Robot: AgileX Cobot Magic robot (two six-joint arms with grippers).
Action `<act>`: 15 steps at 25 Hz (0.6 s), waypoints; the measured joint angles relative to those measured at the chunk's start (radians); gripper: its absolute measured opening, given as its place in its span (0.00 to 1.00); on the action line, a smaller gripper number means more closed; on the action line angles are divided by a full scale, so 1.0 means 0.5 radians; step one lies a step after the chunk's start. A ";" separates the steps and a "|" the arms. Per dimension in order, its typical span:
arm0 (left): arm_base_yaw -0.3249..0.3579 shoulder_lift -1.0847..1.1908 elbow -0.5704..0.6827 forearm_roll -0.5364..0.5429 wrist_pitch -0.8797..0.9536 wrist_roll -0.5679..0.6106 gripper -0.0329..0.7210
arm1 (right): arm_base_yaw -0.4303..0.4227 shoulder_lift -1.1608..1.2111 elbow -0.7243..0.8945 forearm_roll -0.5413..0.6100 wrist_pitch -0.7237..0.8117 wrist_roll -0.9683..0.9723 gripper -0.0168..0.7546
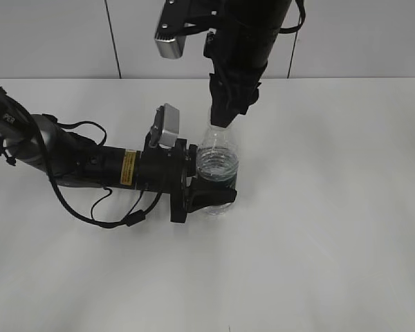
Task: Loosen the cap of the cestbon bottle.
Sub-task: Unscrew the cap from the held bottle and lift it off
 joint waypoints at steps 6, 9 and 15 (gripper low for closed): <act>0.000 0.000 0.000 0.039 -0.032 -0.009 0.59 | 0.000 0.002 0.000 -0.018 -0.002 -0.016 0.52; 0.000 0.000 0.000 0.040 -0.034 -0.009 0.59 | 0.000 0.002 0.000 -0.018 -0.002 -0.016 0.53; 0.000 0.000 0.004 0.066 -0.046 -0.009 0.59 | 0.000 -0.002 0.000 0.003 -0.002 0.010 0.61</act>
